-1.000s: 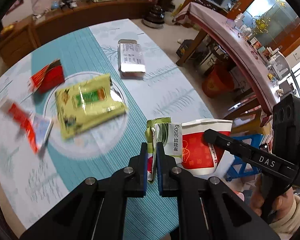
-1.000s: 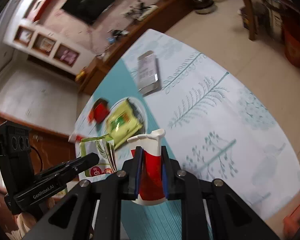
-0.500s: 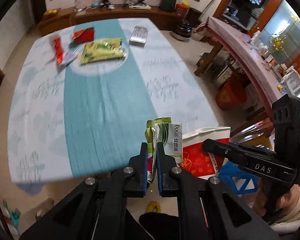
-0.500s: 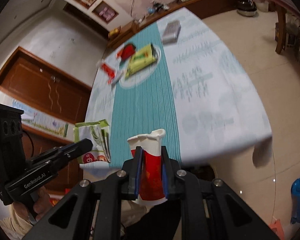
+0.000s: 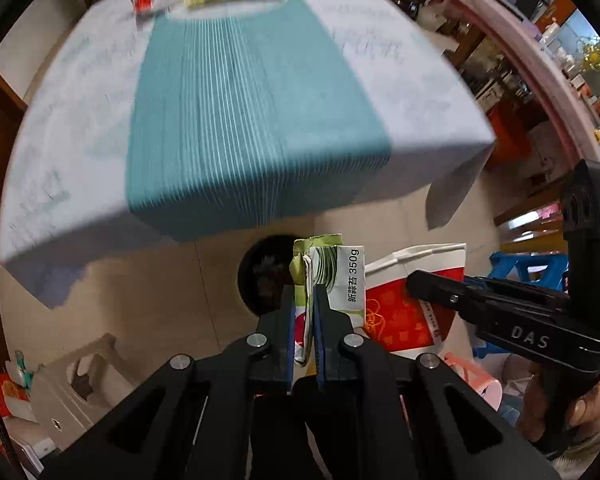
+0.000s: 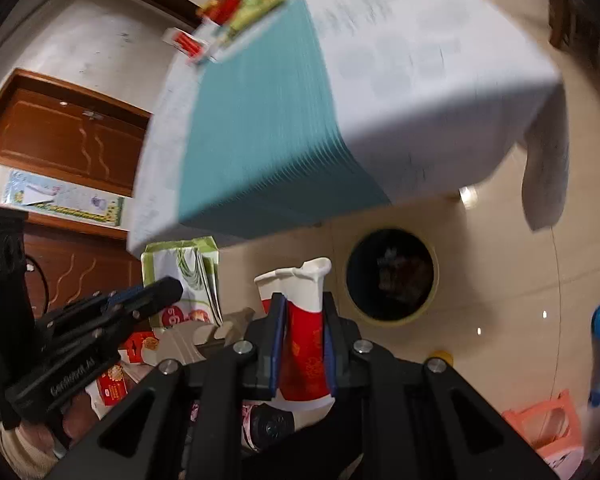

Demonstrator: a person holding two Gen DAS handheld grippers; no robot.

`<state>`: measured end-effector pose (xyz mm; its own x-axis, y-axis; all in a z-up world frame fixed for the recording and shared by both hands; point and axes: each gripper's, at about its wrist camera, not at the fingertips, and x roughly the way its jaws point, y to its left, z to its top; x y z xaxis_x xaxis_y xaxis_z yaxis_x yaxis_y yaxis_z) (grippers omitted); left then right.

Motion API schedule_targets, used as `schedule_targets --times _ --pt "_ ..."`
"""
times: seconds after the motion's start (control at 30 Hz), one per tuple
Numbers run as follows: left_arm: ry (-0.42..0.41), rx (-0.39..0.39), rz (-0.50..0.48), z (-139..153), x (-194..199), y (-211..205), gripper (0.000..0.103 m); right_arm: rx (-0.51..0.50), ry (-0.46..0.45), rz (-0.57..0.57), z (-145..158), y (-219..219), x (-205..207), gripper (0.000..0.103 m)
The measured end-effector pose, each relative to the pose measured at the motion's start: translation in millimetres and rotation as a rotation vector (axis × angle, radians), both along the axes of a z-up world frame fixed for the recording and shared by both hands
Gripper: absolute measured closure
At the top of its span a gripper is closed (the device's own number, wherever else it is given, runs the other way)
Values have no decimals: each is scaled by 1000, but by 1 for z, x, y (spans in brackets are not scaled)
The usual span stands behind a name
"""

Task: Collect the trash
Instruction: 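Lift the packet with the left tool while the right tool lifts the paper cup toward the bin, then lower the packet and cup into the floor bin and open both tools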

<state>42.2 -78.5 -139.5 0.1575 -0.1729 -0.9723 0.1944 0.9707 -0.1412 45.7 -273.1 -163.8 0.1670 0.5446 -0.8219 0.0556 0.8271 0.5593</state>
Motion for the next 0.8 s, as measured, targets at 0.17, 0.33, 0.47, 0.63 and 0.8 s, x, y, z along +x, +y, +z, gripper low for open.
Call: schedule_targets --times 0.17,0.33,0.47,0.63,0.8 --pt "31 -2 8 -69 -5 -1 97 -45 69 -24 -72 14 -7 86" --pt "47 4 23 -144 -5 2 96 -119 101 -20 -149 31 -3 86" --pt "60 27 38 -199 -2 6 94 -155 127 -30 -205 39 4 86" --pt "54 44 87 -251 10 15 50 -174 138 -42 -262 45 17 83" --pt "50 54 122 -276 23 22 28 -220 184 -43 -308 49 28 69"
